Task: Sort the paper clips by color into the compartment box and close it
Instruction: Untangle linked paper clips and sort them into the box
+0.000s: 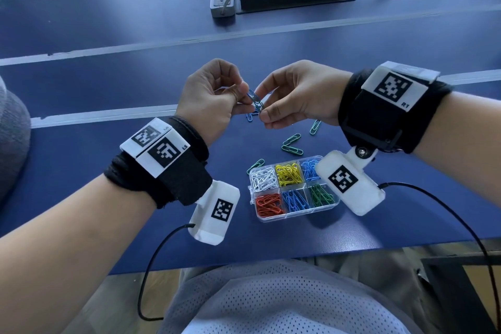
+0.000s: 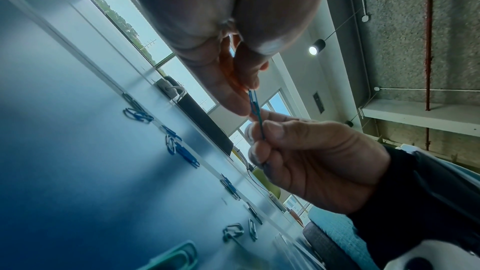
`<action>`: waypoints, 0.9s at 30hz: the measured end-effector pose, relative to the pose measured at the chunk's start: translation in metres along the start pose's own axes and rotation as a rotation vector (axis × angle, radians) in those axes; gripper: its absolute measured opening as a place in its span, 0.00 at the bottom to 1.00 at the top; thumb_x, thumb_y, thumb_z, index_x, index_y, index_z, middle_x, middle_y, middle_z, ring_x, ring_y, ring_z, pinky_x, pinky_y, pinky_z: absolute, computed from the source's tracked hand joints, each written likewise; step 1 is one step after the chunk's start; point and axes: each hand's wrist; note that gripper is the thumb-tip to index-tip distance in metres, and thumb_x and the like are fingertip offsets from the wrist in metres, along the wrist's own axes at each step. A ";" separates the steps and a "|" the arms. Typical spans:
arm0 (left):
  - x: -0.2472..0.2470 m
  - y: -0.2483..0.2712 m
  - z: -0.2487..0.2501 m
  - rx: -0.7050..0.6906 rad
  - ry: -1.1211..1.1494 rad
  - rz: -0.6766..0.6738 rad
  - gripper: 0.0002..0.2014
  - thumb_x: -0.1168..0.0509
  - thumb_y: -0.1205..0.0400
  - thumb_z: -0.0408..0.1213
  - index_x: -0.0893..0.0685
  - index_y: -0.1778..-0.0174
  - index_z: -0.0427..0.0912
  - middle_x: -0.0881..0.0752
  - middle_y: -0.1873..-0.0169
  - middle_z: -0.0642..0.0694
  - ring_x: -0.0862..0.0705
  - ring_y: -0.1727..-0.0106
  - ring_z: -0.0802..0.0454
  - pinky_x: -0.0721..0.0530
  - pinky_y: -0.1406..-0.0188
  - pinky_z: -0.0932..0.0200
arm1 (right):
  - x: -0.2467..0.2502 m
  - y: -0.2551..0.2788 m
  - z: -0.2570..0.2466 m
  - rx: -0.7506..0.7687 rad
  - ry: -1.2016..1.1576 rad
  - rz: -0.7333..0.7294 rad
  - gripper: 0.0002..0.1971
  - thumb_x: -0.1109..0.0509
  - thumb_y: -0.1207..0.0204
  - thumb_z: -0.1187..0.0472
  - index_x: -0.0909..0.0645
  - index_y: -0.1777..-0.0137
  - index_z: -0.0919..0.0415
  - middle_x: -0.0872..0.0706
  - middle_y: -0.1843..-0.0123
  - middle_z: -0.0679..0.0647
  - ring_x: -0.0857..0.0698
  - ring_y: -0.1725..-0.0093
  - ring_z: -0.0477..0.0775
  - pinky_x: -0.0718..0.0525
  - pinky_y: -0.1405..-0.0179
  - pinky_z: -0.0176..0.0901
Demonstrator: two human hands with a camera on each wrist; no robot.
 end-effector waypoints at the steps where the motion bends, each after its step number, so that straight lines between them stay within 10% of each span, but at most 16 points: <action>1: 0.000 0.000 -0.001 0.003 -0.003 -0.003 0.15 0.40 0.21 0.18 0.27 0.68 0.41 0.23 0.70 0.45 0.18 0.75 0.59 0.11 0.67 0.63 | 0.000 0.000 0.000 0.004 0.001 0.008 0.11 0.28 0.30 0.78 0.19 0.53 0.64 0.15 0.63 0.59 0.13 0.73 0.47 0.11 0.67 0.35; 27: 0.005 0.006 0.003 -0.189 -0.253 -0.080 0.17 0.28 0.28 0.22 0.16 0.61 0.52 0.16 0.70 0.50 0.16 0.71 0.53 0.13 0.62 0.60 | 0.003 0.004 0.000 0.069 0.082 0.136 0.10 0.32 0.26 0.78 0.14 0.60 0.64 0.12 0.68 0.58 0.11 0.72 0.48 0.10 0.64 0.37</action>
Point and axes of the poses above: each hand's wrist, its own y-axis away from the middle knuckle, its own x-axis out of the back of the hand, z = x × y
